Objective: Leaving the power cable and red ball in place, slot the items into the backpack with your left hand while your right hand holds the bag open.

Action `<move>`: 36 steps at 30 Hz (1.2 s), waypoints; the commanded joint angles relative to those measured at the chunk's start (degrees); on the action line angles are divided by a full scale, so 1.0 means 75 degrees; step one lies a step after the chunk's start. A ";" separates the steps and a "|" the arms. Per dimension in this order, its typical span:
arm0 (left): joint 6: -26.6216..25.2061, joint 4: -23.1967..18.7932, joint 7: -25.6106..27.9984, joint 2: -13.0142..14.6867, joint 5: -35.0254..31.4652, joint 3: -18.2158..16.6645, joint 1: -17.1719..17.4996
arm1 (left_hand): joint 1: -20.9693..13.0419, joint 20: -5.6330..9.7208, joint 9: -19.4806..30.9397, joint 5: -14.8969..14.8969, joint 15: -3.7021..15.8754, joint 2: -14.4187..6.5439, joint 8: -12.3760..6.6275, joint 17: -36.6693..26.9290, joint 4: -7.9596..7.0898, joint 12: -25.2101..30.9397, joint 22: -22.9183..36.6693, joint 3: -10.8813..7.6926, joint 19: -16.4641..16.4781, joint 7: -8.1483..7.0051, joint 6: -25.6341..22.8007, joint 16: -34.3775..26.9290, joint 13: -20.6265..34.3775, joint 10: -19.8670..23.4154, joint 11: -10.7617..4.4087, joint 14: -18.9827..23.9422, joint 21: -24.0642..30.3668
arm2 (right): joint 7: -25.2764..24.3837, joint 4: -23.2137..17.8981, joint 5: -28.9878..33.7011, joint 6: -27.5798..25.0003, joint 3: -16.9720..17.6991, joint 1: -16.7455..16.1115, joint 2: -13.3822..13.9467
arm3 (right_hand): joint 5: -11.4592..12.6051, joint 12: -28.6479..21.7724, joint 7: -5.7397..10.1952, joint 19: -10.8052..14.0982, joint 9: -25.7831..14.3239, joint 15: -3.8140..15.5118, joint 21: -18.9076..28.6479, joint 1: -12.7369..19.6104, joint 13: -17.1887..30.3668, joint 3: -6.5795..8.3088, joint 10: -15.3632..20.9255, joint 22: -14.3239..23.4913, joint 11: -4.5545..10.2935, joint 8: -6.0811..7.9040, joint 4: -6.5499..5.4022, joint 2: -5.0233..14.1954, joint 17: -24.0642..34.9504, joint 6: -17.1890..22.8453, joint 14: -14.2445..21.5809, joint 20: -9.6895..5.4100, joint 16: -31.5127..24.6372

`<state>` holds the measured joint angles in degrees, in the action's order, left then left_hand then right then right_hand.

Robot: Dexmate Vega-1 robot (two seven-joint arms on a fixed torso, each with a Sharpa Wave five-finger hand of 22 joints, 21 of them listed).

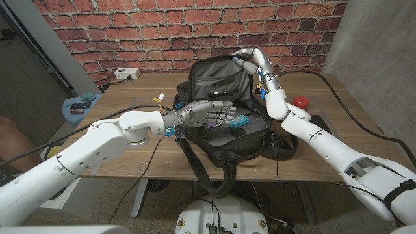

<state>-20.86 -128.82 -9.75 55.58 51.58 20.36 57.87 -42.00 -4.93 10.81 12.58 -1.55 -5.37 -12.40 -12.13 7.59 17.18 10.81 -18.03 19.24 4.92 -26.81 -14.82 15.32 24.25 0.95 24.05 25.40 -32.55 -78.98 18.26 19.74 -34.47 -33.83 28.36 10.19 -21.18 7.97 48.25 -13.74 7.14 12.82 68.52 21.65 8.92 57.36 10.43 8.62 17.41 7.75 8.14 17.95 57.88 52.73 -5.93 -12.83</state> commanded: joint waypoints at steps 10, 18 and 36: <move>0.0206 0.0464 -0.1083 0.0570 0.1344 -0.0245 0.0144 | 0.0029 -0.0073 0.0021 0.0053 -0.0081 -0.0097 0.0004 -0.0033 0.0013 -0.0019 0.0024 -0.0100 0.0007 0.0080 -0.0059 0.0026 0.0061 0.0058 0.0085 0.0032 -0.0020 | 0.0253 -0.1327 -0.0036 -0.0662 0.0496 -0.0731 0.0422 | 0.0033 0.0030 0.0014 -0.0027 -0.0015 0.0871 -0.0006 -0.0033 0.0026 -0.0008 0.0057 0.0013 -0.0020 0.0061 -0.0001 0.0067 0.0025 0.0073 -0.0003 -0.0572 -0.0008; 0.0314 0.0509 -0.1361 0.1022 0.1927 -0.0741 0.0677 | 0.0032 -0.0098 0.0023 0.0057 -0.0100 -0.0109 0.0011 -0.0040 0.0032 -0.0027 0.0027 -0.0131 -0.0004 0.0097 -0.0078 0.0034 0.0076 0.0066 0.0108 0.0043 -0.0034 | 0.0319 -0.1402 -0.0023 -0.0762 0.0584 -0.0780 0.0497 | 0.0033 0.0037 0.0014 -0.0027 -0.0018 0.0873 -0.0005 -0.0043 0.0032 -0.0013 0.0051 0.0012 -0.0005 0.0053 -0.0004 0.0066 0.0029 0.0067 -0.0012 -0.0569 -0.0007; 0.0479 0.0665 -0.2008 0.1648 0.2838 -0.2044 0.1954 | 0.0045 -0.0143 0.0029 0.0068 -0.0148 -0.0190 0.0041 -0.0066 0.0057 -0.0058 0.0036 -0.0236 -0.0019 0.0141 -0.0085 0.0064 0.0118 0.0068 0.0148 0.0031 -0.0065 | 0.0319 -0.1198 -0.0081 -0.0932 0.0630 -0.0696 0.0530 | 0.0036 0.0051 0.0015 -0.0039 -0.0022 0.0870 -0.0008 -0.0053 0.0033 -0.0016 0.0053 0.0011 -0.0006 0.0048 -0.0010 0.0077 0.0042 0.0076 -0.0014 -0.0564 -0.0015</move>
<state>-17.34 -125.05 -20.79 65.24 68.47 10.60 67.34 -41.61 -5.64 10.80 12.58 -2.16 -6.23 -12.40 -12.40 7.90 16.95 10.79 -19.29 18.93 5.53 -27.43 -14.40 16.05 24.56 1.65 24.04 24.99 -30.22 -88.81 17.81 13.17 -29.89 -39.34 32.00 10.14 -20.97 8.09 48.26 -13.73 7.14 12.82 68.30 21.64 8.92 57.37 10.43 8.62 17.58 7.75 8.31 17.94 58.00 52.73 -5.93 -12.83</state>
